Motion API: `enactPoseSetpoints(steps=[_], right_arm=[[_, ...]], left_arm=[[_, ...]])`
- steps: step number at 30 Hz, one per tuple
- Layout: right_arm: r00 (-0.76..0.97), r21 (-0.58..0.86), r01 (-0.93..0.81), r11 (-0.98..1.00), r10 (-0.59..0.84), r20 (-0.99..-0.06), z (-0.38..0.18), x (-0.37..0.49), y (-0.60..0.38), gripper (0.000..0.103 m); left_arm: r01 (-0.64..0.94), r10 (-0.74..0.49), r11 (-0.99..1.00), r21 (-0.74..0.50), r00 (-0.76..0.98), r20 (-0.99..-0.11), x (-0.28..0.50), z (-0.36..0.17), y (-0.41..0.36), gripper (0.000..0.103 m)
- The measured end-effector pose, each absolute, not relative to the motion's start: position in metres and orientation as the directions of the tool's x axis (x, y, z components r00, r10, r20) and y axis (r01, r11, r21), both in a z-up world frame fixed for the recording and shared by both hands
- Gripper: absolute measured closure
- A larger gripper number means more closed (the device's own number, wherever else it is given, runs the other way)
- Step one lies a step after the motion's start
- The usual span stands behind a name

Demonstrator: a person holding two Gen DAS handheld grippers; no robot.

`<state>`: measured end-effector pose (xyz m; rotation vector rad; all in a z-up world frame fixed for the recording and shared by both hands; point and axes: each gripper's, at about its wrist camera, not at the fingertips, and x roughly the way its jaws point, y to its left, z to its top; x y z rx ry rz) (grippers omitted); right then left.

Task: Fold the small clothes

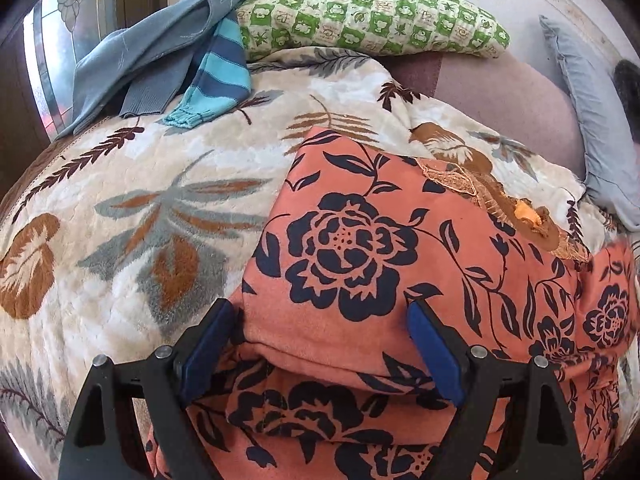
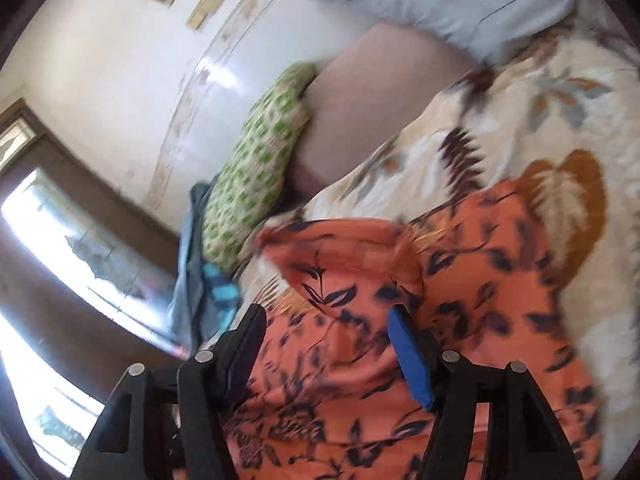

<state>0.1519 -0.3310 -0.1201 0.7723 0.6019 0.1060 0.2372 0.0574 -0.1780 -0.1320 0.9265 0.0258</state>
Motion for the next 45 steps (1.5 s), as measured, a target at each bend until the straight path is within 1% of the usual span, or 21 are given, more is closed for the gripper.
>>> enactPoseSetpoints(steps=[4,6,9,11,12,13,15,17,18,20,22,26,27,29,33,35,38,40,41,42,45], right_arm=[[0.791,0.647,0.084,0.758,0.344,-0.505,-0.119,0.157,-0.319,0.036],[0.769,0.66,0.078,0.747,0.376,-0.517,-0.125,0.164,-0.313,0.036],[0.74,0.673,0.15,0.724,0.37,-0.562,-0.142,0.176,-0.316,0.036],[0.682,0.648,0.218,0.73,0.36,-0.636,-0.162,0.187,-0.322,0.035],[0.646,0.629,0.271,0.729,0.347,-0.68,-0.174,0.19,-0.326,0.039],[0.635,0.631,0.307,0.712,0.341,-0.693,-0.184,0.189,-0.331,0.051],[0.643,0.611,0.334,0.718,0.301,-0.704,-0.181,0.186,-0.336,0.061],[0.667,0.531,0.33,0.781,0.205,-0.716,-0.165,0.182,-0.33,0.061],[0.691,0.505,0.309,0.806,0.174,-0.702,-0.157,0.178,-0.325,0.059],[0.739,0.516,0.222,0.828,0.202,-0.642,-0.144,0.175,-0.317,0.06],[0.745,0.506,0.15,0.849,0.239,-0.623,-0.14,0.18,-0.305,0.06],[0.721,0.562,0.192,0.805,0.273,-0.637,-0.162,0.196,-0.32,0.06],[0.697,0.59,0.203,0.781,0.308,-0.648,-0.173,0.205,-0.327,0.058],[0.665,0.635,0.218,0.741,0.364,-0.652,-0.189,0.219,-0.339,0.059],[0.696,0.606,0.219,0.764,0.313,-0.647,-0.182,0.232,-0.349,0.06],[0.696,0.639,0.234,0.733,0.333,-0.637,-0.186,0.238,-0.357,0.06],[0.754,0.682,0.228,0.695,0.317,-0.576,-0.172,0.228,-0.368,0.059],[0.803,0.72,0.194,0.666,0.313,-0.506,-0.157,0.216,-0.375,0.051],[0.812,0.742,0.175,0.647,0.332,-0.481,-0.153,0.213,-0.378,0.049],[0.796,0.748,0.174,0.64,0.356,-0.489,-0.152,0.212,-0.378,0.045],[0.681,0.681,0.276,0.679,0.362,-0.637,-0.17,0.215,-0.369,0.045]], left_arm=[[-0.078,-0.024,0.993,-0.089,0.6,-0.799,0.238,-0.178,0.055,0.014],[-0.078,-0.024,0.993,-0.088,0.601,-0.799,0.238,-0.178,0.055,0.015],[-0.069,-0.017,0.995,-0.073,0.601,-0.799,0.237,-0.179,0.054,0.014],[-0.064,-0.007,0.996,-0.056,0.599,-0.801,0.238,-0.179,0.052,0.014],[-0.061,-0.003,0.997,-0.05,0.598,-0.802,0.238,-0.18,0.051,0.014],[-0.061,-0.002,0.997,-0.048,0.598,-0.802,0.238,-0.179,0.051,0.014],[-0.064,-0.005,0.997,-0.053,0.597,-0.802,0.237,-0.179,0.052,0.014],[-0.068,-0.005,0.996,-0.057,0.597,-0.802,0.237,-0.178,0.053,0.014],[-0.07,-0.005,0.996,-0.059,0.6,-0.8,0.237,-0.177,0.053,0.014],[-0.069,-0.015,0.995,-0.074,0.616,-0.788,0.234,-0.173,0.053,0.014],[-0.053,-0.037,0.994,-0.092,0.641,-0.767,0.232,-0.168,0.052,0.015],[-0.026,-0.005,0.999,-0.027,0.629,-0.777,0.232,-0.173,0.042,0.014],[-0.026,0.013,1.0,-0.004,0.619,-0.785,0.233,-0.176,0.04,0.014],[-0.027,0.034,0.999,0.022,0.617,-0.786,0.233,-0.178,0.039,0.014],[-0.03,0.041,0.999,0.029,0.614,-0.788,0.234,-0.179,0.039,0.014],[-0.031,0.042,0.999,0.029,0.614,-0.788,0.233,-0.179,0.039,0.014],[-0.042,0.041,0.999,0.02,0.612,-0.79,0.233,-0.178,0.042,0.014],[-0.059,0.039,0.998,0.004,0.612,-0.79,0.232,-0.177,0.046,0.014],[-0.064,0.038,0.998,-0.003,0.614,-0.788,0.231,-0.176,0.047,0.014],[-0.069,0.038,0.998,-0.005,0.616,-0.787,0.23,-0.175,0.048,0.014],[-0.075,0.061,0.997,0.018,0.607,-0.793,0.228,-0.176,0.049,0.014]])
